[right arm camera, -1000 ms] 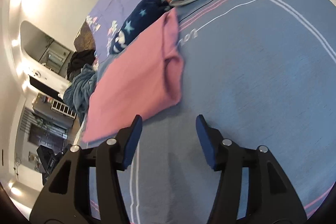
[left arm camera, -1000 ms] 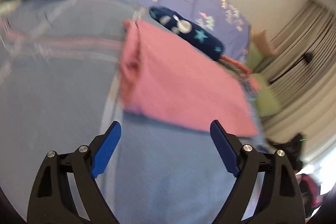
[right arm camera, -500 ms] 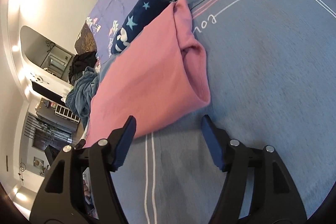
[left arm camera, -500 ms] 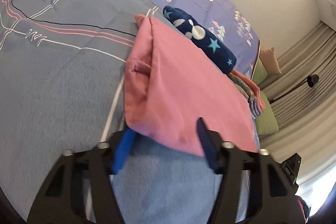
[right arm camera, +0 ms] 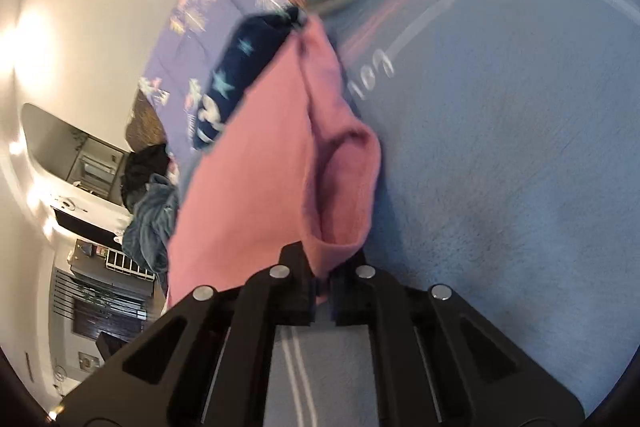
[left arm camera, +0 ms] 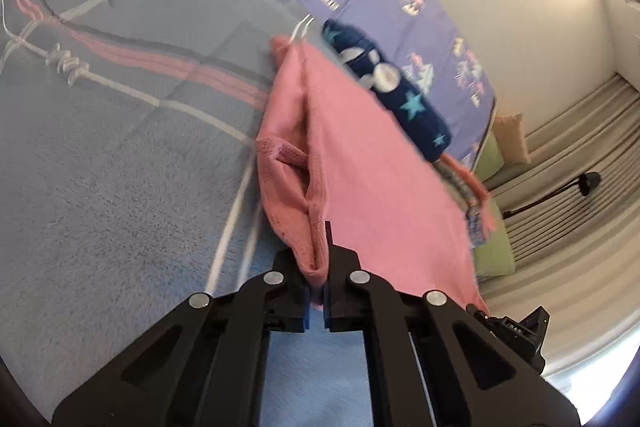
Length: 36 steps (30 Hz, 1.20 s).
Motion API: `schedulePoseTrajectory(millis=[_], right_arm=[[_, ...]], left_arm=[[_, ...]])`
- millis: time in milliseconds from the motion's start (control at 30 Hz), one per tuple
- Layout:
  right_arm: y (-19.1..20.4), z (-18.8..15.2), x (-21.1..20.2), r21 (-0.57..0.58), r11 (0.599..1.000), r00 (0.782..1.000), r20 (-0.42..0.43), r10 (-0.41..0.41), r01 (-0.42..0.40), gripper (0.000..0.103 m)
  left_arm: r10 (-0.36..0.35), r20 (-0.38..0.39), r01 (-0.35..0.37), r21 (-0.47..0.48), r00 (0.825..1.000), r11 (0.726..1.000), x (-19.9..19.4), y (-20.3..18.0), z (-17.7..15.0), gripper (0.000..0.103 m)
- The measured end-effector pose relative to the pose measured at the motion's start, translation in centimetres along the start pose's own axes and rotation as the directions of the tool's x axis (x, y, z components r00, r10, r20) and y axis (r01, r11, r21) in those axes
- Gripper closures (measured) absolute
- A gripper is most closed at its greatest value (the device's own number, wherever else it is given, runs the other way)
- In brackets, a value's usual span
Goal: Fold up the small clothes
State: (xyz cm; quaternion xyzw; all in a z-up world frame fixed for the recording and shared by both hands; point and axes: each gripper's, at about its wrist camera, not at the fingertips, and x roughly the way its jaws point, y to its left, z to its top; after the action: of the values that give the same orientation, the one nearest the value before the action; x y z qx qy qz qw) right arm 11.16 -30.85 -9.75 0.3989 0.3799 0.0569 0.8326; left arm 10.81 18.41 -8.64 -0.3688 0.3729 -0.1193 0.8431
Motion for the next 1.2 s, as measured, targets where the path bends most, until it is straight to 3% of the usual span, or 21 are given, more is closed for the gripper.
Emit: schedulePoseTrajectory(millis=[167, 300, 400, 467, 533, 600, 633, 667, 700, 767, 800, 867, 933, 1133, 1200], right_arm=[[1.7, -0.8, -5.9, -0.111, 0.994, 0.999, 0.031, 0.024, -0.020, 0.100], [-0.5, -3.1, -10.4, -0.127, 0.992, 1.000, 0.003, 0.000, 0.000, 0.100], [-3.8, -6.0, -12.0, -0.085, 0.995, 0.997, -0.053, -0.047, 0.043, 0.100], [-6.0, -8.0, -11.7, -0.074, 0.995, 0.989, -0.127, -0.079, 0.070, 0.099], [-6.8, -8.7, -12.1, -0.088, 0.995, 0.989, -0.135, -0.060, 0.049, 0.099], [-6.7, -8.1, -13.0, -0.115, 0.993, 0.989, -0.141, -0.050, 0.034, 0.082], [-6.6, -7.9, -13.3, -0.131, 0.991, 0.990, -0.129, -0.052, 0.035, 0.076], [-6.6, -7.6, -13.7, -0.150, 0.988, 0.992, -0.110, -0.058, 0.041, 0.069], [-6.6, -7.4, -14.0, -0.168, 0.984, 0.993, -0.093, -0.066, 0.050, 0.068], [-6.7, -7.0, -14.4, -0.188, 0.981, 0.996, -0.069, -0.055, 0.041, 0.067], [-6.9, -7.0, -14.4, -0.187, 0.982, 0.997, -0.067, -0.043, 0.030, 0.064], [-7.4, -6.8, -14.4, -0.174, 0.985, 0.998, -0.063, -0.011, 0.000, 0.061], [-8.0, -6.9, -14.4, -0.165, 0.986, 0.999, -0.047, 0.006, -0.014, 0.060], [-9.0, -5.1, -14.7, -0.181, 0.983, 0.999, 0.045, 0.004, 0.004, 0.061], [-9.2, -2.8, -14.6, -0.191, 0.981, 0.998, 0.065, -0.003, 0.015, 0.083]], left_arm=[[-0.013, 0.001, 0.013, 0.131, 1.000, 0.991, -4.3, -3.2, -1.8, 0.100], [-0.016, -0.079, 0.029, 0.174, 0.997, 0.984, -7.8, -3.6, -6.2, 0.100], [0.071, -0.167, -0.033, 0.219, 0.983, 0.975, -9.3, -3.3, -10.8, 0.099], [0.131, -0.177, -0.086, 0.244, 0.975, 0.966, -10.0, -2.7, -12.3, 0.098], [0.225, -0.111, -0.189, 0.265, 0.968, 0.945, -11.3, -2.3, -12.0, 0.093], [0.312, 0.015, -0.304, 0.270, 0.950, 0.914, -13.2, -2.5, -10.8, 0.091], [0.339, 0.099, -0.354, 0.266, 0.935, 0.897, -14.4, -3.2, -9.7, 0.088], [0.341, 0.146, -0.369, 0.267, 0.929, 0.890, -15.1, -3.9, -9.1, 0.086], [0.331, 0.185, -0.372, 0.275, 0.925, 0.887, -15.5, -4.9, -8.5, 0.080], [0.269, 0.210, -0.326, 0.324, 0.940, 0.888, -14.7, -7.9, -7.7, 0.071], [0.221, 0.184, -0.275, 0.365, 0.958, 0.889, -13.1, -9.9, -7.5, 0.063], [0.164, 0.096, -0.190, 0.423, 0.982, 0.886, -9.9, -12.6, -7.6, 0.057], [0.131, -0.033, -0.097, 0.501, 0.991, 0.860, -5.0, -16.4, -8.6, 0.057], [0.169, -0.245, 0.065, 0.727, 0.955, 0.684, 8.7, -27.4, -13.4, 0.057], [0.170, -0.283, 0.107, 0.749, 0.944, 0.654, 11.1, -29.1, -14.9, 0.057]])
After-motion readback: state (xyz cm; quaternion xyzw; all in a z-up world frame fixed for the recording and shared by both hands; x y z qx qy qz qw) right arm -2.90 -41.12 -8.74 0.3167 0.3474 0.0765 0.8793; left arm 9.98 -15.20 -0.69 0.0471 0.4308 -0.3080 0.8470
